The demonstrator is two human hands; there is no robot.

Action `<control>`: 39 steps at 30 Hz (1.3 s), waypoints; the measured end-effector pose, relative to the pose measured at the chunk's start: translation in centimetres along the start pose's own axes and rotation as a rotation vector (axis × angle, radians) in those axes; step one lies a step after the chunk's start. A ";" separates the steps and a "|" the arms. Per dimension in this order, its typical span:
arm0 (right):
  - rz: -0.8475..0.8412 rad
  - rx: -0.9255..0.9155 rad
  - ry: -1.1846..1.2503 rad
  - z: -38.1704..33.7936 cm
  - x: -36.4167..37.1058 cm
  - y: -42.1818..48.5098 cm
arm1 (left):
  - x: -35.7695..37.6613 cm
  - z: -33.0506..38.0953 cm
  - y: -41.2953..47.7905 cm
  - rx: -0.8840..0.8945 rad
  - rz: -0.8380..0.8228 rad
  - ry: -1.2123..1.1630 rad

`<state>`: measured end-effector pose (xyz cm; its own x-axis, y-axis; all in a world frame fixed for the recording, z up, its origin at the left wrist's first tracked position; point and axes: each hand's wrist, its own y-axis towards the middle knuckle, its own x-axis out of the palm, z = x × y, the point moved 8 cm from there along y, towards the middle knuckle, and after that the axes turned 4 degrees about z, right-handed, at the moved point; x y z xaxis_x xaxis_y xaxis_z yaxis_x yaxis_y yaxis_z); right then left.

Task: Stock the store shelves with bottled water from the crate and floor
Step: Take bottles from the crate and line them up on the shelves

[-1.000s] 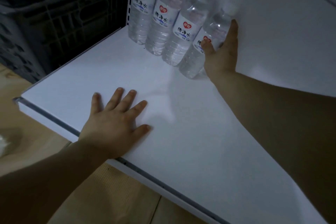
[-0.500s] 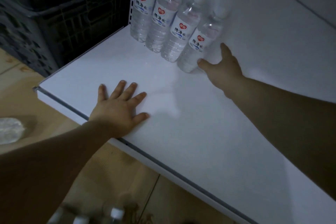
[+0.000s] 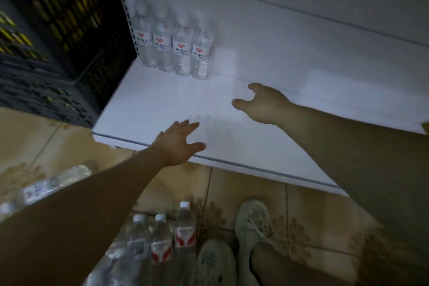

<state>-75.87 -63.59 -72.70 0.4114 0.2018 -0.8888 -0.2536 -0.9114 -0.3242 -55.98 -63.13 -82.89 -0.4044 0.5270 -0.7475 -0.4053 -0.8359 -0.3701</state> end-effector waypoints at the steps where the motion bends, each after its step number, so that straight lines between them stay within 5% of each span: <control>1: 0.013 0.019 0.004 0.3 -0.9 -1.6 | -0.2 1.4 -1.7 0.019 -0.013 -0.021; 16: 0.351 0.293 -0.015 7.6 -16.2 -31.0 | -6.7 25.4 -25.9 0.524 -0.067 0.131; 24: 0.581 0.522 -0.027 15.3 -23.5 -47.1 | -3.3 38.4 -35.5 0.854 -0.104 0.289; 32: 0.584 0.931 0.075 26.1 -19.1 -64.8 | 8.0 49.2 -45.7 1.173 -0.334 0.483; 39: 0.498 1.245 0.154 32.7 -10.5 -77.6 | 19.2 51.0 -51.3 1.322 -0.549 0.649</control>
<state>-89.16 16.70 -48.78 0.1163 -0.1696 -0.9786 -0.9891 0.0694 -0.1296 -84.78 -2.29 -50.13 0.2945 0.2655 -0.9180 -0.9217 0.3326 -0.1995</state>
